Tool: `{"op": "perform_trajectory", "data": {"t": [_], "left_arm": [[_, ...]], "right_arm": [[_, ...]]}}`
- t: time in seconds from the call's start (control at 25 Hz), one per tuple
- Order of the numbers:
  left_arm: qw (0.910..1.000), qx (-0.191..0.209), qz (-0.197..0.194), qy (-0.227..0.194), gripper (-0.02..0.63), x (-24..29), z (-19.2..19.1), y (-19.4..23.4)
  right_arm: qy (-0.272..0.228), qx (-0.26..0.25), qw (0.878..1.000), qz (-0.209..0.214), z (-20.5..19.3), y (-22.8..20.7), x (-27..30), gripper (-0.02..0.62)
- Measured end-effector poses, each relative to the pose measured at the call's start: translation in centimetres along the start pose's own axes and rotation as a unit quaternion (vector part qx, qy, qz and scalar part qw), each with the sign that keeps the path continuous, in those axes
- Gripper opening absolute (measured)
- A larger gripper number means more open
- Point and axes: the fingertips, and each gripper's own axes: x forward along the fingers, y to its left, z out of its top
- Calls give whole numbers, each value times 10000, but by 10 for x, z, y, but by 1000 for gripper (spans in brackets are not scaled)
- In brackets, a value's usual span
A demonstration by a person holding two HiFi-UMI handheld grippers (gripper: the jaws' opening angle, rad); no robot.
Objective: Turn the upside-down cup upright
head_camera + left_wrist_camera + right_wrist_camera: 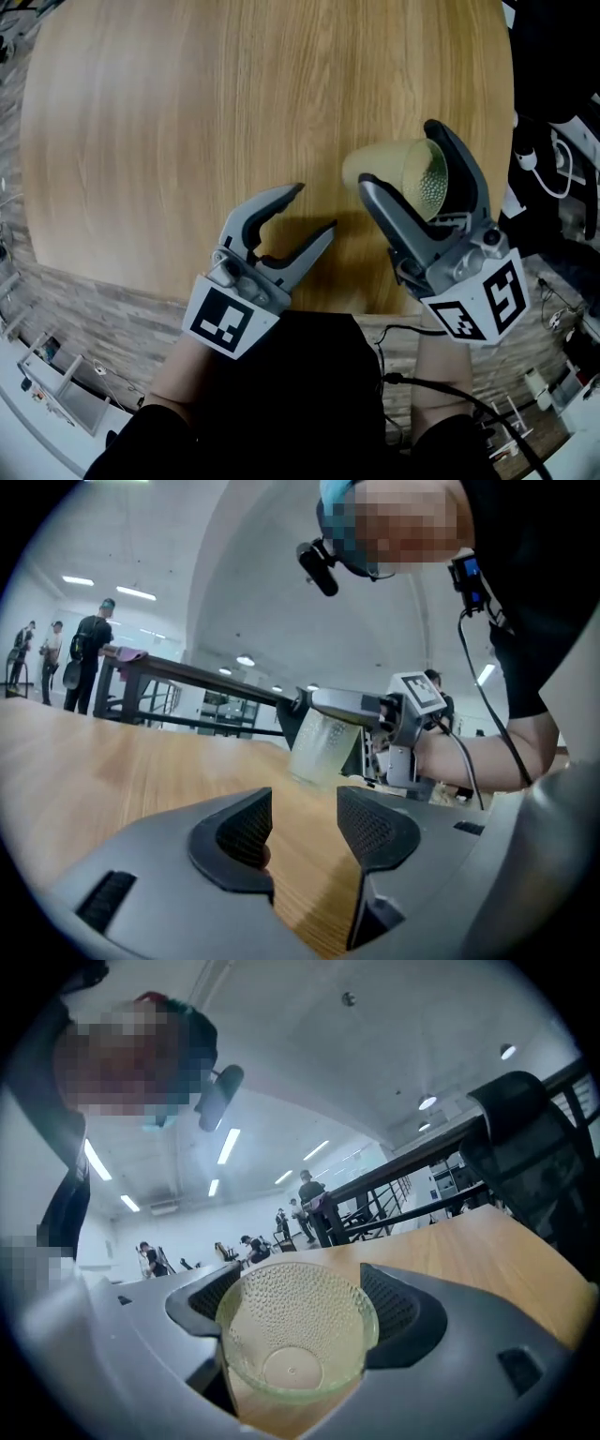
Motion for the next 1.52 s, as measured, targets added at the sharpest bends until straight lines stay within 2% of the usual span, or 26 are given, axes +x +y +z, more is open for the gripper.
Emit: {"op": "perform_trajectory", "data": {"t": [0.12, 0.28, 0.52, 0.56, 0.76, 0.96, 1.16, 1.52], "left_arm": [[9986, 511, -60, -115, 277, 10, 9, -9], [9952, 902, -151, -338, 345, 35, 17, -18], [9924, 1052, -194, -606, 341, 40, 16, -18], [9919, 1091, -187, -627, 315, 40, 15, -18], [9905, 1238, -100, -593, 310, 41, 9, -18], [9899, 1331, -21, -478, 307, 41, 9, -12], [9901, 1339, 20, -428, 305, 44, 13, -9], [9862, 1639, 75, -240, 301, 45, 12, -9]], "right_arm": [[-36, 97, 9998, 144, 11, 12, -3, 414], [175, -19, 9992, 356, 5, 26, -4, 414], [295, 118, 9983, 479, -8, 38, 0, 414], [281, 183, 9983, 478, -8, 36, 0, 414], [260, 476, 9972, 515, -15, 28, -2, 414], [242, 199, 9991, 295, -15, 21, 1, 416], [297, -442, 9984, -169, -14, 0, -1, 416], [350, -525, 9969, -466, -20, -23, -4, 414]]}}
